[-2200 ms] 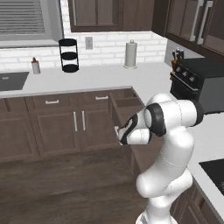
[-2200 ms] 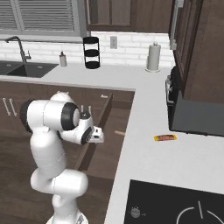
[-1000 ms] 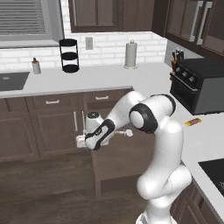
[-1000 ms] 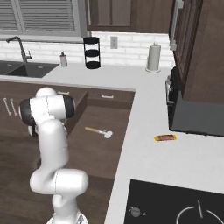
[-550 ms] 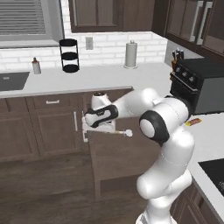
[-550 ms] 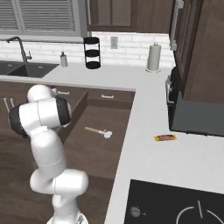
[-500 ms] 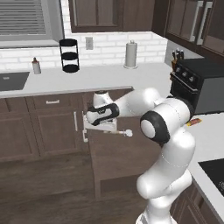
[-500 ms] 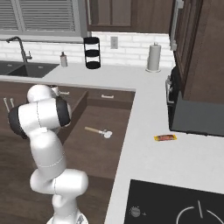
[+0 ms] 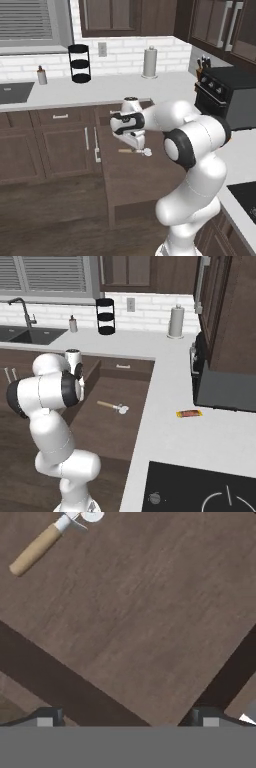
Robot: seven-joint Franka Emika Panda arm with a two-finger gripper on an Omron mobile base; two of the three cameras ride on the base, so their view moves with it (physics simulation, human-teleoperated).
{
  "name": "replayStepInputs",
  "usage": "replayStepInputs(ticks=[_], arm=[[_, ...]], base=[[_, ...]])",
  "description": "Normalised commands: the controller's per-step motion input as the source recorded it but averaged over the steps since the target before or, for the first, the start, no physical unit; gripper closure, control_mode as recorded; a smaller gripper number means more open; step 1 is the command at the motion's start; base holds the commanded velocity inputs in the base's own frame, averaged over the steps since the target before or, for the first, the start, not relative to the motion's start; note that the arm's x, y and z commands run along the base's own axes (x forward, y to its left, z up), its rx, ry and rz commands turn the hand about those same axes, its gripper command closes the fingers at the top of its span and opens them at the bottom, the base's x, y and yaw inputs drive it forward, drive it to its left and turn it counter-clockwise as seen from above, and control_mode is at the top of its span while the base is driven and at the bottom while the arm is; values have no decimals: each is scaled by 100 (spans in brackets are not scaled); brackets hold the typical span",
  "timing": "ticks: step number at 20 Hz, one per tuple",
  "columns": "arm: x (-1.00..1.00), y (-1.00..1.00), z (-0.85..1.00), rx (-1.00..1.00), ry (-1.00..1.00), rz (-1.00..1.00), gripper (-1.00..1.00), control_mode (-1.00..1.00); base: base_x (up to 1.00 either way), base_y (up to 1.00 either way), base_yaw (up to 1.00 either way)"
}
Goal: Pick the pizza cutter from the drawer and place it on the counter.
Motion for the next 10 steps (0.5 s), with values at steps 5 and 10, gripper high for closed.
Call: replayStepInputs(ticks=[5,10], arm=[[0,0,2,0,14,-99,-100,-100],[0,0,1,-1,6,-99,-100,-100]], base=[[0,0,0],[0,0,0]])
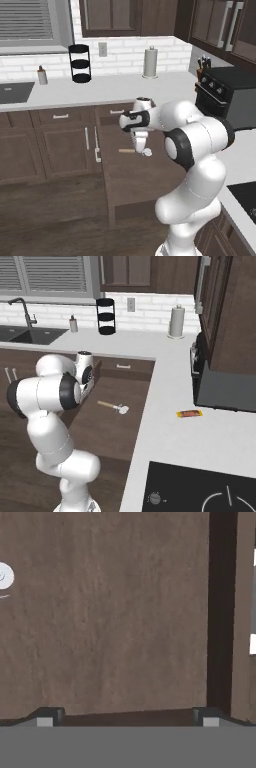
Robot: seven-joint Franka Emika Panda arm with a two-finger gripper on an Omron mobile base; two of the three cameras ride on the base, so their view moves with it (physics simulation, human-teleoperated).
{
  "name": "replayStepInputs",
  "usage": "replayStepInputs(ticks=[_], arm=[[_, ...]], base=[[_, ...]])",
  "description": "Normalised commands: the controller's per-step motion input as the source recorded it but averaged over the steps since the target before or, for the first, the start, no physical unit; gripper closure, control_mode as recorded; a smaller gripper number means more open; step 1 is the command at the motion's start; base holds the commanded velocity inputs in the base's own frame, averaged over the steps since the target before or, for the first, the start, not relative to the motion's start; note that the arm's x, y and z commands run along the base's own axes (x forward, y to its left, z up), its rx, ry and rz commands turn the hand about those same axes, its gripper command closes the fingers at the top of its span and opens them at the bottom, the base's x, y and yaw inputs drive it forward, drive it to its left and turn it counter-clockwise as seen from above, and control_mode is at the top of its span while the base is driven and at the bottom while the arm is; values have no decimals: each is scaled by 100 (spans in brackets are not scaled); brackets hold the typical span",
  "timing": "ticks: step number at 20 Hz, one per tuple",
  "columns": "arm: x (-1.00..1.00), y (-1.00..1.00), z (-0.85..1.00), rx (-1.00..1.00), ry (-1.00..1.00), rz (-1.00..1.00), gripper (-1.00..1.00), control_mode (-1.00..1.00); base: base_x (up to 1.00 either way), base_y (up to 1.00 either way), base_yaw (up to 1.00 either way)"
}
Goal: Pick the pizza cutter from the drawer and place it on the counter.
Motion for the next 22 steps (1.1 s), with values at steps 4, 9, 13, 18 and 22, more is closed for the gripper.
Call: replayStepInputs(ticks=[4,9,13,18,22], arm=[[5,-5,0,-8,6,-93,-100,-100],[19,11,0,-17,2,-74,-100,-100],[42,14,11,-7,0,-21,-100,-100],[64,12,-1,0,11,4,-100,-100],[70,26,-27,0,17,0,-100,-100]], base=[[0,0,0],[0,0,0],[0,0,0],[0,0,0],[0,0,0]])
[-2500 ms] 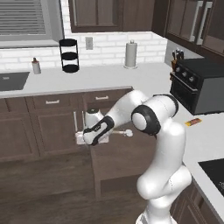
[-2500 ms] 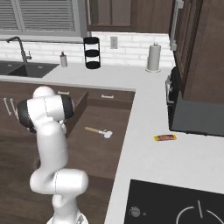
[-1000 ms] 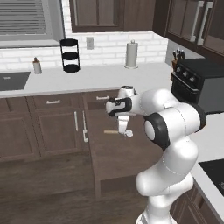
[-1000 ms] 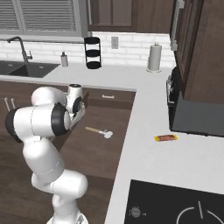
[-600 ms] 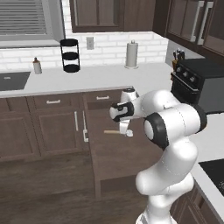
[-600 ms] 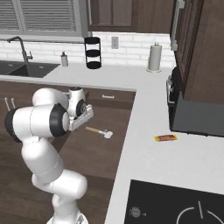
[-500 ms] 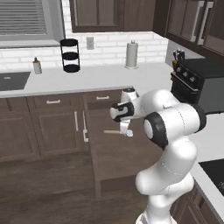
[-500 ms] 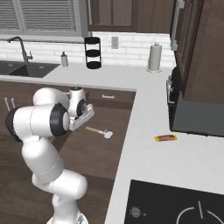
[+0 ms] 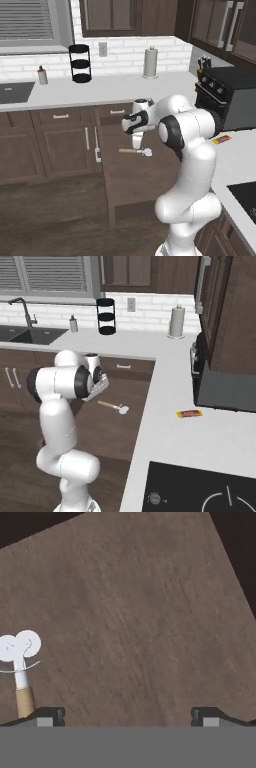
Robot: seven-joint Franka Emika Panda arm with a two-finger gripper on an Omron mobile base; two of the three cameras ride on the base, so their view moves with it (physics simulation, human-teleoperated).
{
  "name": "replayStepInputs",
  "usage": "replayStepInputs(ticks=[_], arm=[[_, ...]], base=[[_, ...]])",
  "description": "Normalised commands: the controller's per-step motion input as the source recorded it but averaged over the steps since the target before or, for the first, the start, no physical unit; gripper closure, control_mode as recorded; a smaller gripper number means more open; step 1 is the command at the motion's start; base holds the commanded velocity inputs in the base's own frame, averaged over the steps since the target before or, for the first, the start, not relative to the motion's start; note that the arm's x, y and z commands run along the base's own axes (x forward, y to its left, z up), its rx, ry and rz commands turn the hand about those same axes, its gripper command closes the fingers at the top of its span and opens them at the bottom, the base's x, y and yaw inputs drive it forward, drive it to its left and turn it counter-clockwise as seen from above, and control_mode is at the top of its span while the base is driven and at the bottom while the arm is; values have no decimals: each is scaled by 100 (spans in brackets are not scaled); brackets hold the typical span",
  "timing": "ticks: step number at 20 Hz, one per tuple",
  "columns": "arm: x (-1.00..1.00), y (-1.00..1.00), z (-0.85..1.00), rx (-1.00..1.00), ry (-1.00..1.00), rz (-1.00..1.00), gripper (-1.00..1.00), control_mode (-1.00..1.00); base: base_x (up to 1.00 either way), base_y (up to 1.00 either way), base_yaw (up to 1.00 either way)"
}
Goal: Pick the pizza cutter from the drawer and place it on the counter.
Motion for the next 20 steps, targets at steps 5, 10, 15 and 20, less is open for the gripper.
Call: replayStepInputs(ticks=[5,10,15,20], arm=[[69,18,-39,-1,9,0,-100,-100],[49,0,-49,0,0,0,-100,-100],[28,0,-68,0,-12,0,-100,-100],[17,0,-59,0,-13,0,-100,-100]], base=[[0,0,0],[0,0,0],[0,0,0],[0,0,0]])
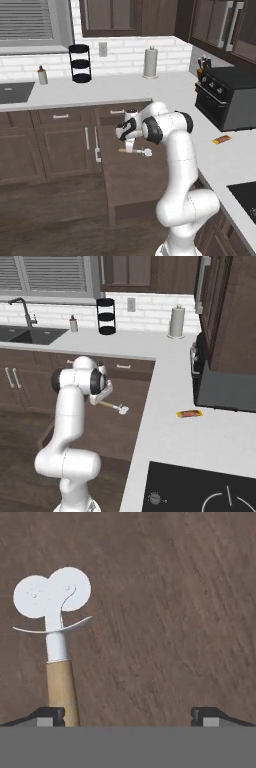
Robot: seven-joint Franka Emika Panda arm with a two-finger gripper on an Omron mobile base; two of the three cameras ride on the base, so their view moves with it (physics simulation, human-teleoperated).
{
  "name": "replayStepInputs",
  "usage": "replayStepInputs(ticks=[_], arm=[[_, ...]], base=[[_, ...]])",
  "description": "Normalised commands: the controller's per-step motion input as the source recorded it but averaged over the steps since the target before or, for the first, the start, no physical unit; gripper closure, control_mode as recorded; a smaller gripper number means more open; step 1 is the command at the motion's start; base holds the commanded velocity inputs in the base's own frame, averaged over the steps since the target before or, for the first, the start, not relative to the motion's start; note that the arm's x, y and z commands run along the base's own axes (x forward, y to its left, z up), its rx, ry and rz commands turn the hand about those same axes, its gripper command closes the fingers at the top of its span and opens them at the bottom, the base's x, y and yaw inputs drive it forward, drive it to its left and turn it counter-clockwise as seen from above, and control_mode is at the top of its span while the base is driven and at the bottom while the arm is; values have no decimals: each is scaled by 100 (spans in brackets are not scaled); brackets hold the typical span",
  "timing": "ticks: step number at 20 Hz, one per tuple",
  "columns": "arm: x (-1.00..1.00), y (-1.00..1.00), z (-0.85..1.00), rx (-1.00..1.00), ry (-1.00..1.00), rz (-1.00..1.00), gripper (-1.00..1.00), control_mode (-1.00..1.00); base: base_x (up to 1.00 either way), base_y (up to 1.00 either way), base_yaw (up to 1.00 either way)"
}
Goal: Pick the pizza cutter from the drawer and place it on the counter.
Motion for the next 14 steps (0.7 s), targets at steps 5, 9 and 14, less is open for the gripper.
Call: replayStepInputs(ticks=[5,9,14], arm=[[31,0,-27,0,-9,0,-100,-100],[43,0,-21,0,0,0,-100,-100],[44,0,-20,0,0,0,-100,-100]], base=[[0,0,0],[0,0,0],[0,0,0]])
